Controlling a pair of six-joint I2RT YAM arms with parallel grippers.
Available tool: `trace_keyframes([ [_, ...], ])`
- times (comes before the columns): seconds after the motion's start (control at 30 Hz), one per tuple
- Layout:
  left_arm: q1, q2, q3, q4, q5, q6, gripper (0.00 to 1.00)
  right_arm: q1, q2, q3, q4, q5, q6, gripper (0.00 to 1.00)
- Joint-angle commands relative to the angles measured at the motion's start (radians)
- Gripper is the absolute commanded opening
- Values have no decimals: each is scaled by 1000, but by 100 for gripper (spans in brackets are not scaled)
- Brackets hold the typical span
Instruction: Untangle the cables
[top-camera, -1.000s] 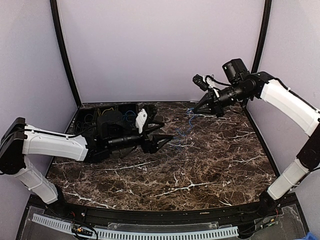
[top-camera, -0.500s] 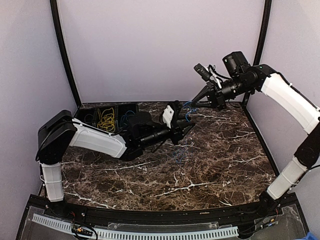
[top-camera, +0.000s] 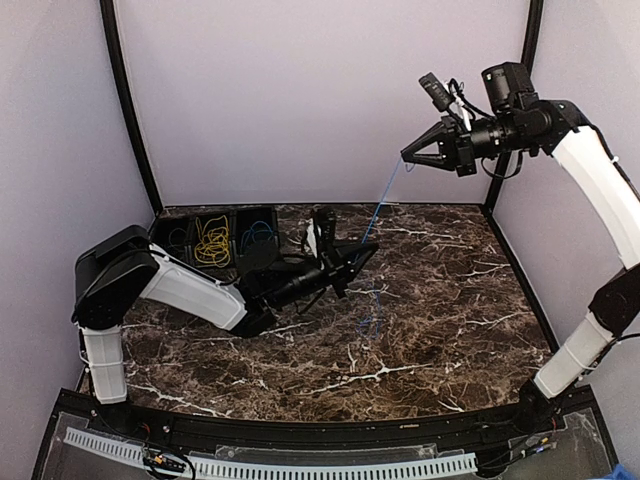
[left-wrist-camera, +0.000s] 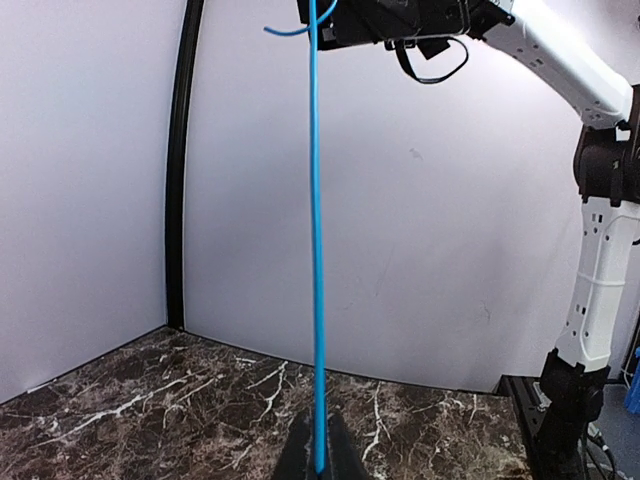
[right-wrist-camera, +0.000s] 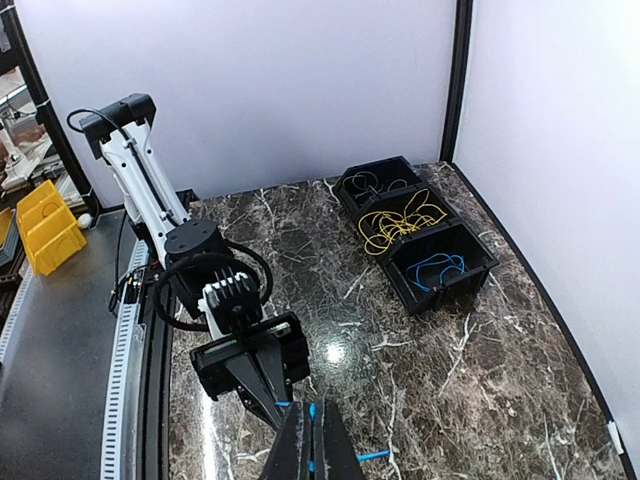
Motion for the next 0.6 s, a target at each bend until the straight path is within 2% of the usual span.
trace_keyframes([
  [0.0, -3, 6, -121, -76, 23, -36, 0, -51, -25, 149, 191, -77, 74, 0],
  [0.4, -1, -1, -142, -146, -10, 12, 3, -74, -37, 94, 213, -115, 99, 0],
  [0.47, -1, 0, -129, -153, -11, 13, 6, -74, -40, 80, 218, -117, 102, 0],
  [0.57, -1, -1, -119, -164, -11, 15, 20, -74, -40, 69, 220, -124, 107, 0],
])
